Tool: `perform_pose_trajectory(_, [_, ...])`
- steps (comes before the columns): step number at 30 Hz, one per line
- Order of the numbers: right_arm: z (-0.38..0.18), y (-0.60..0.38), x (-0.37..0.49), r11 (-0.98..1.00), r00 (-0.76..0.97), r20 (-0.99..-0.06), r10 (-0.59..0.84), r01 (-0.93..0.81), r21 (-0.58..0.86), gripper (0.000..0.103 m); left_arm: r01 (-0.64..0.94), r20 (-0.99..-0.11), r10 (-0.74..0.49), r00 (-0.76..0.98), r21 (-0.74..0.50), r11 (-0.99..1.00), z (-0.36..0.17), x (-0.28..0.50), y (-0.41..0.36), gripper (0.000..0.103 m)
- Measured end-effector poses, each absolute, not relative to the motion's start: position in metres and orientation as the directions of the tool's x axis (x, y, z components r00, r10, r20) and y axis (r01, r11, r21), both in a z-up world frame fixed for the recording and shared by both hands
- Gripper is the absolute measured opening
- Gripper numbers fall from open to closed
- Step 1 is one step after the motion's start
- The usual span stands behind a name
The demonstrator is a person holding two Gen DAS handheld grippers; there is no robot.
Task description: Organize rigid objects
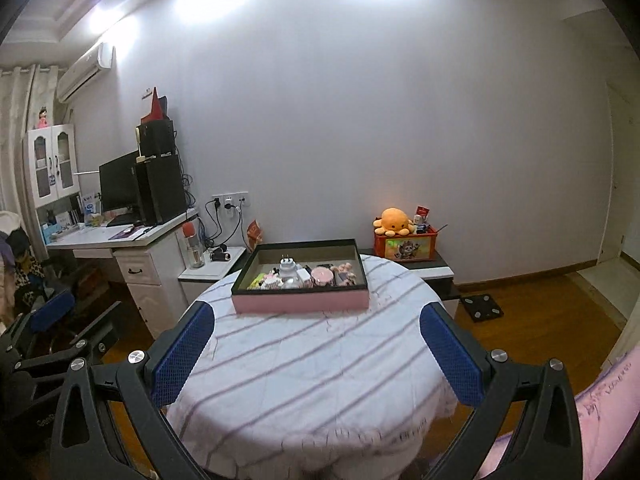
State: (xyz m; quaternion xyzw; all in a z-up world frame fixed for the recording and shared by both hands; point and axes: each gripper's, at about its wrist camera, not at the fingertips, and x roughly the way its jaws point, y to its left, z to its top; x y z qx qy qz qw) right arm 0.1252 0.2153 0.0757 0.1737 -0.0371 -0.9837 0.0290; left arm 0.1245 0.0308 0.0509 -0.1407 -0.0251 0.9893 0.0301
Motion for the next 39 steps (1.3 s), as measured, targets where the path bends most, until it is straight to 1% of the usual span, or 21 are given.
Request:
perform_pose_trajectory(7, [0.074, 0.218, 0.156, -0.994, -0.948, -0.309, -0.074, 0.046, 0.096, 0.103, -0.046, -0.255, 0.051, -0.966, -0.027, -0.999, 0.052, 0.161, 0.036, 0.103])
perform_pose_trajectory(10, [0.073, 0.216, 0.158, -0.993, -0.946, -0.313, -0.083, 0.054, 0.101, 0.103, -0.027, -0.268, 0.03, -0.963, -0.015, -1.0, 0.052, 0.167, 0.037, 0.103])
perform_pose_trajectory(24, [0.064, 0.217, 0.163, -0.994, -0.937, -0.341, -0.075, 0.043, 0.1, 0.103, 0.002, -0.29, 0.011, -0.957, -0.045, -0.999, 0.05, 0.168, 0.027, 0.103])
perform_pose_trajectory(39, [0.062, 0.216, 0.162, -0.994, -0.934, -0.348, -0.076, 0.046, 0.095, 0.103, 0.028, -0.315, -0.021, -0.949, -0.017, -0.999, 0.047, 0.163, 0.032, 0.103])
